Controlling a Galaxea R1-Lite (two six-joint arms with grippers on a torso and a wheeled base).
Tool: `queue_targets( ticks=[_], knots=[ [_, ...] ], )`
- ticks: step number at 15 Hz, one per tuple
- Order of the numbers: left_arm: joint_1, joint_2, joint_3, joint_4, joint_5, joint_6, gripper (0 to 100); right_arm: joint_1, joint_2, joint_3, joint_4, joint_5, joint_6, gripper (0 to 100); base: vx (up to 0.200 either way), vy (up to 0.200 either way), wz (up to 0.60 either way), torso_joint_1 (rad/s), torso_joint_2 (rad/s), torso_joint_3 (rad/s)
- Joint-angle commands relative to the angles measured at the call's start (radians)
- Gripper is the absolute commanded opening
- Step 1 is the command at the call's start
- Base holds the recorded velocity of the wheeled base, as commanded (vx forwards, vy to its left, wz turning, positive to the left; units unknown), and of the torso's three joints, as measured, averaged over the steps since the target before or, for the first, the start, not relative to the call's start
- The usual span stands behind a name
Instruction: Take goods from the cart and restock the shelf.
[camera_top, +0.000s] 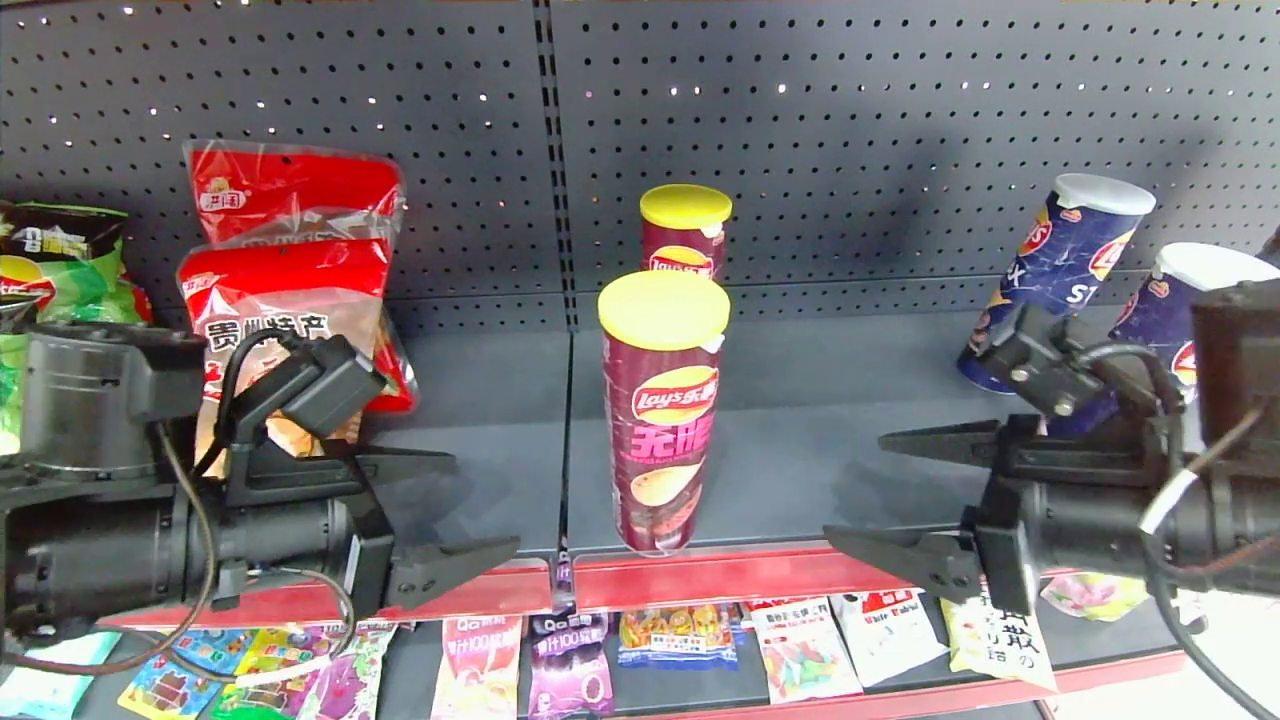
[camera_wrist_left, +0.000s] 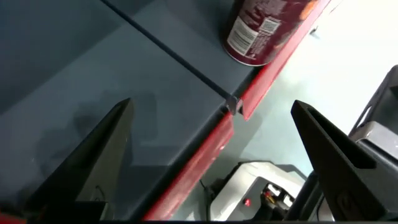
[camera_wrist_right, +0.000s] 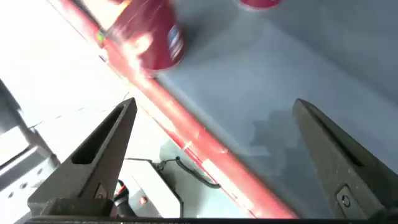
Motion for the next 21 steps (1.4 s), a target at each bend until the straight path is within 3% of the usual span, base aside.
queue_targets(
  ticks=[1, 7, 21],
  knots=[
    [-0.014, 0.110, -0.051, 0.000, -0.001, 0.022, 100, 0.005, -0.168, 0.093, 0.000, 0.003, -0.002, 100, 0.000, 0.000, 0.00, 0.000, 0.00, 0.000],
    [-0.077, 0.238, -0.163, 0.000, 0.002, 0.033, 100, -0.001, -0.326, 0.203, 0.000, 0.003, 0.001, 100, 0.000, 0.000, 0.00, 0.000, 0.00, 0.000],
    [-0.103, 0.334, -0.278, 0.000, 0.002, 0.033, 100, -0.006, -0.329, 0.188, 0.000, -0.001, 0.001, 100, 0.000, 0.000, 0.00, 0.000, 0.00, 0.000]
  ],
)
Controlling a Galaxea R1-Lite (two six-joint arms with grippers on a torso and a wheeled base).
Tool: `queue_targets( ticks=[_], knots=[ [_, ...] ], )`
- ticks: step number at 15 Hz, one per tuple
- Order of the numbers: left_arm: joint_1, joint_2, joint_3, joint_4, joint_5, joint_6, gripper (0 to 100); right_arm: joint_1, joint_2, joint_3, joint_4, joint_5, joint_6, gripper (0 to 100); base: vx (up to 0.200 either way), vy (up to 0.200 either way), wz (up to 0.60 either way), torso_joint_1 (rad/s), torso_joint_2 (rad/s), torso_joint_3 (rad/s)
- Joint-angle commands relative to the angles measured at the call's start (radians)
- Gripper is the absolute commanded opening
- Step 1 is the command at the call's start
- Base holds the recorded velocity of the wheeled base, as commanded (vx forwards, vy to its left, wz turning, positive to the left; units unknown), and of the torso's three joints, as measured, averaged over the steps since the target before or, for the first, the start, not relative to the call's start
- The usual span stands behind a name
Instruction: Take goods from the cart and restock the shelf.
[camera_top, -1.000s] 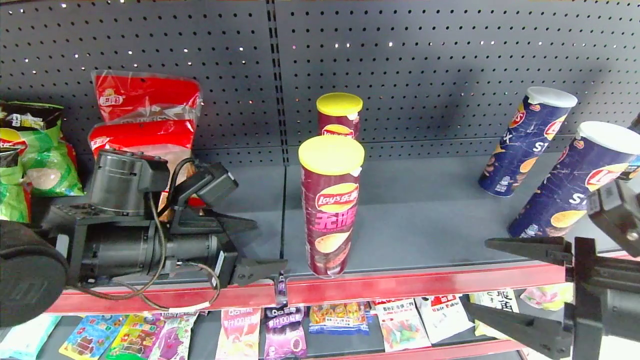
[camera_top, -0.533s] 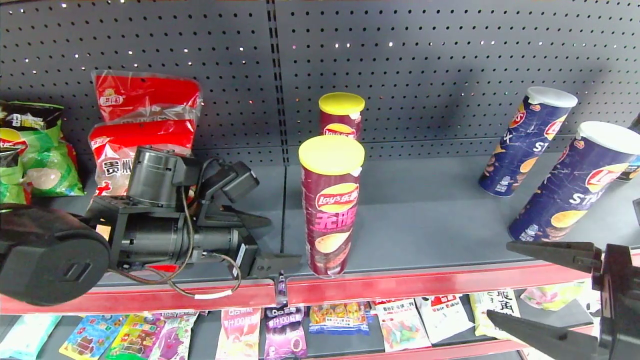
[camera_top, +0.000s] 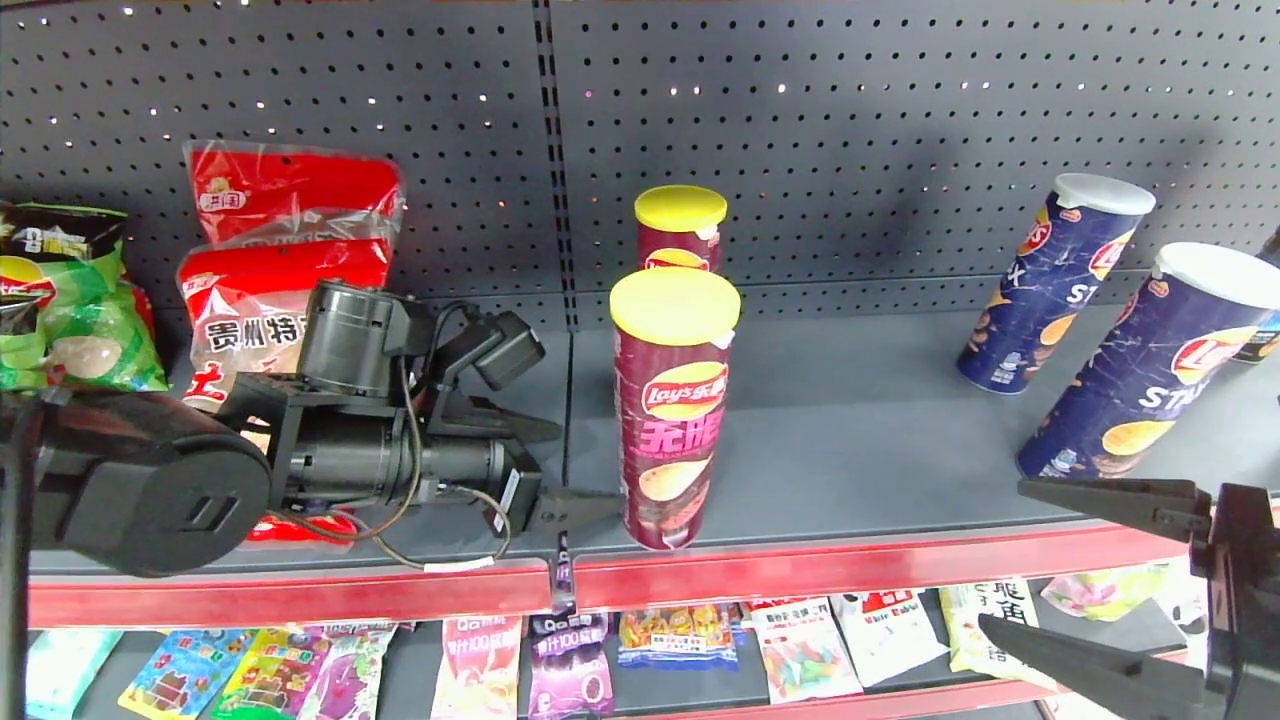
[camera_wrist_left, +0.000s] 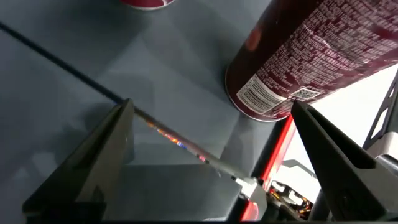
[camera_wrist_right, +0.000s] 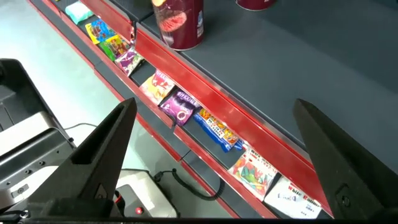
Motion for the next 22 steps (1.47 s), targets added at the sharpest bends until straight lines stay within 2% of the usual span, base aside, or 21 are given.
queue_targets(
  ticks=[1, 5, 9, 18, 22],
  knots=[
    [-0.002, 0.018, -0.011, -0.001, 0.000, 0.000, 100, 0.001, 0.004, -0.001, -0.001, 0.001, 0.000, 100, 0.000, 0.000, 0.00, 0.000, 0.00, 0.000],
    [0.003, 0.015, -0.005, -0.004, 0.000, 0.000, 100, 0.001, 0.005, -0.003, -0.001, 0.001, 0.000, 100, 0.000, 0.000, 0.00, 0.000, 0.00, 0.000],
    [0.020, 0.017, 0.027, -0.067, 0.014, 0.000, 100, 0.001, 0.005, -0.007, -0.001, 0.001, 0.000, 100, 0.000, 0.000, 0.00, 0.000, 0.00, 0.000],
    [0.012, 0.032, 0.009, -0.073, 0.028, -0.005, 100, 0.001, 0.004, -0.009, -0.001, 0.001, 0.000, 100, 0.000, 0.000, 0.00, 0.000, 0.00, 0.000],
    [0.012, 0.057, -0.033, -0.073, 0.029, -0.003, 100, -0.001, 0.002, -0.009, -0.001, 0.001, 0.000, 100, 0.000, 0.000, 0.00, 0.000, 0.00, 0.000]
  ],
)
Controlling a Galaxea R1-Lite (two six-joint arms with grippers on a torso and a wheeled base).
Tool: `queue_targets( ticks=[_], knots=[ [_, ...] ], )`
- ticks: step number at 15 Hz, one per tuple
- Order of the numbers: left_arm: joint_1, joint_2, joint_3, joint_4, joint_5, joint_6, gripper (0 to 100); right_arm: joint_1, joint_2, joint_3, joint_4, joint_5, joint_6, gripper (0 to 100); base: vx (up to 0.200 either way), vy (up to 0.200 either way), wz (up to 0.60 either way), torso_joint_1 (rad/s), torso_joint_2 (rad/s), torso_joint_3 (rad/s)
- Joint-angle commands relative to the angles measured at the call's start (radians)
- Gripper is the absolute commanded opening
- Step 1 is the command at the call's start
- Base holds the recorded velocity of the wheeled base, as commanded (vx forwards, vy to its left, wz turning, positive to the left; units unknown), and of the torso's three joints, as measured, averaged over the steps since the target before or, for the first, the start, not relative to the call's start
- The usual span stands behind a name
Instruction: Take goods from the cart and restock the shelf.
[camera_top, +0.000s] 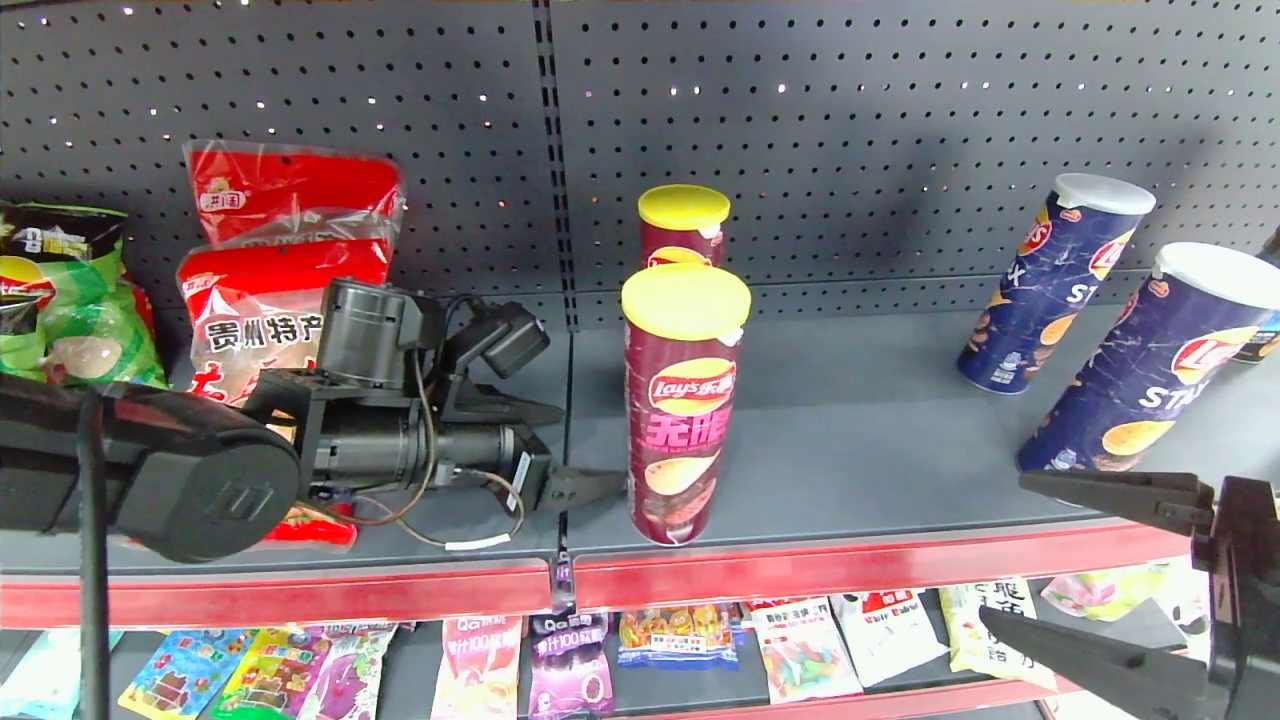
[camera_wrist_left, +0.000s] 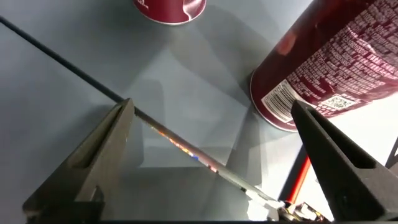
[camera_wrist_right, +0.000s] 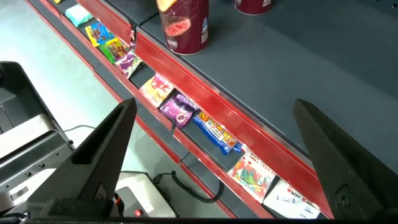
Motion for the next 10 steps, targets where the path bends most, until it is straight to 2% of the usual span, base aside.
queue_targets(
  ticks=[1, 7, 10],
  knots=[
    [0.000, 0.011, -0.014, 0.000, 0.000, 0.000, 100, -0.002, 0.002, 0.000, 0.000, 0.000, 0.000, 100, 0.000, 0.000, 0.00, 0.000, 0.00, 0.000],
    [-0.008, 0.009, -0.003, 0.000, 0.000, 0.000, 100, -0.014, 0.002, -0.001, 0.000, 0.000, 0.000, 100, 0.000, 0.000, 0.00, 0.000, 0.00, 0.000],
    [0.018, -0.067, 0.069, -0.012, 0.015, -0.004, 100, -0.014, 0.002, 0.005, 0.000, 0.002, 0.000, 100, 0.000, 0.000, 0.00, 0.000, 0.00, 0.000]
  ],
)
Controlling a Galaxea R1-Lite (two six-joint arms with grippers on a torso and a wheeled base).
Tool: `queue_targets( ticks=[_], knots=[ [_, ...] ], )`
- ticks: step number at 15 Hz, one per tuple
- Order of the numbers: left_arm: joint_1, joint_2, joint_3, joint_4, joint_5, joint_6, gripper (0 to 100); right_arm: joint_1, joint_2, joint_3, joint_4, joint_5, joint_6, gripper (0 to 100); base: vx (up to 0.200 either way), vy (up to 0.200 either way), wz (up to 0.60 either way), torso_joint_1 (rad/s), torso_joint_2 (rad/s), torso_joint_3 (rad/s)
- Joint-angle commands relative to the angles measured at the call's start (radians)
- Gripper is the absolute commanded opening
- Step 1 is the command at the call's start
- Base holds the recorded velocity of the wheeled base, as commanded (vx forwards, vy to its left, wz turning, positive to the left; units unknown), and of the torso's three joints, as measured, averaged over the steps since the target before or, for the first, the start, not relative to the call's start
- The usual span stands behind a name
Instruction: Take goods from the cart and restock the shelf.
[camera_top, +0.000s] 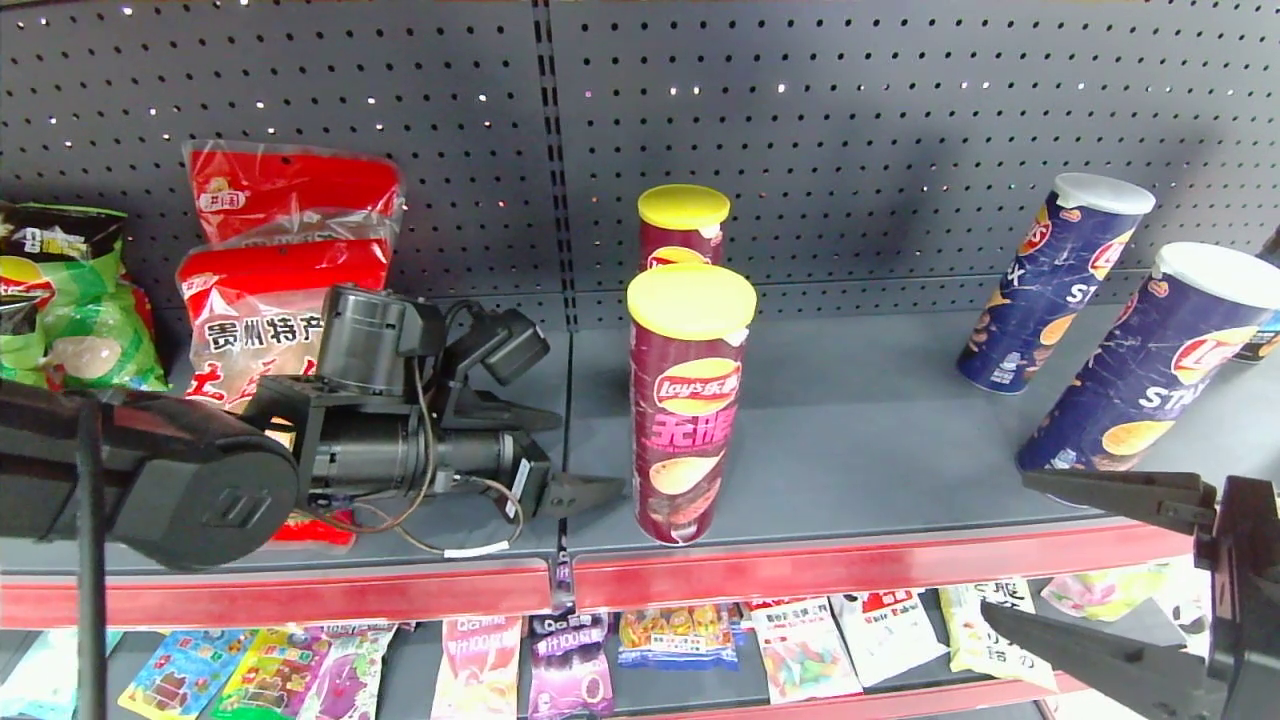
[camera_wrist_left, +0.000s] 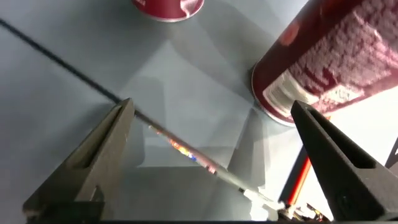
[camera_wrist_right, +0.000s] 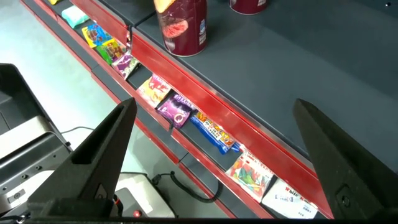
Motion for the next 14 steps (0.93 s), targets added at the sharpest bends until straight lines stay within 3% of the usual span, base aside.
queue_targets(
  ticks=[1, 3, 4, 6, 7, 8, 9, 10, 11, 12, 13, 14],
  knots=[
    [0.054, -0.101, 0.073, -0.019, 0.006, -0.003, 100, -0.001, 0.000, 0.008, -0.001, 0.001, 0.000, 100, 0.000, 0.000, 0.00, 0.000, 0.00, 0.000],
    [0.140, -0.268, 0.182, -0.028, 0.028, -0.010, 100, -0.006, -0.049, 0.036, 0.002, -0.002, -0.009, 100, 0.000, 0.000, 0.00, 0.000, 0.00, 0.000],
    [0.179, -0.397, 0.267, -0.027, 0.060, -0.035, 100, -0.006, -0.089, 0.046, 0.009, -0.004, -0.016, 100, 0.000, 0.000, 0.00, 0.000, 0.00, 0.000],
    [0.214, -0.682, 0.422, 0.001, 0.181, -0.144, 100, -0.015, -0.190, 0.117, 0.001, -0.032, -0.029, 100, 0.000, 0.000, 0.00, 0.000, 0.00, 0.000],
    [0.214, -0.759, 0.449, 0.030, 0.223, -0.174, 100, -0.016, -0.239, 0.135, 0.012, -0.048, -0.031, 100, 0.000, 0.000, 0.00, 0.000, 0.00, 0.000],
    [0.214, -0.905, 0.475, 0.128, 0.304, -0.217, 100, -0.018, -0.325, 0.178, 0.025, -0.084, -0.031, 100, 0.000, 0.000, 0.00, 0.000, 0.00, 0.000],
    [0.214, -1.118, 0.469, 0.386, 0.414, -0.230, 100, -0.032, -0.466, 0.227, 0.093, -0.176, -0.029, 100, 0.000, 0.000, 0.00, 0.000, 0.00, 0.000],
    [0.214, -1.216, 0.458, 0.512, 0.460, -0.230, 100, -0.047, -0.534, 0.237, 0.147, -0.239, -0.025, 100, 0.000, 0.000, 0.00, 0.000, 0.00, 0.000],
    [0.225, -1.373, 0.418, 0.750, 0.545, -0.237, 100, -0.108, -0.663, 0.240, 0.285, -0.352, 0.010, 100, 0.000, 0.000, 0.00, 0.000, 0.00, 0.000],
    [0.245, -1.419, 0.397, 0.836, 0.571, -0.251, 100, -0.136, -0.701, 0.237, 0.329, -0.381, 0.040, 100, 0.000, 0.000, 0.00, 0.000, 0.00, 0.000],
    [0.378, -1.500, 0.323, 1.047, 0.583, -0.309, 100, -0.245, -0.767, 0.240, 0.398, -0.460, 0.099, 100, 0.000, 0.000, 0.00, 0.000, 0.00, 0.000],
    [0.444, -1.515, 0.305, 1.109, 0.582, -0.322, 100, -0.305, -0.779, 0.244, 0.409, -0.480, 0.112, 100, 0.000, 0.000, 0.00, 0.000, 0.00, 0.000]
  ],
)
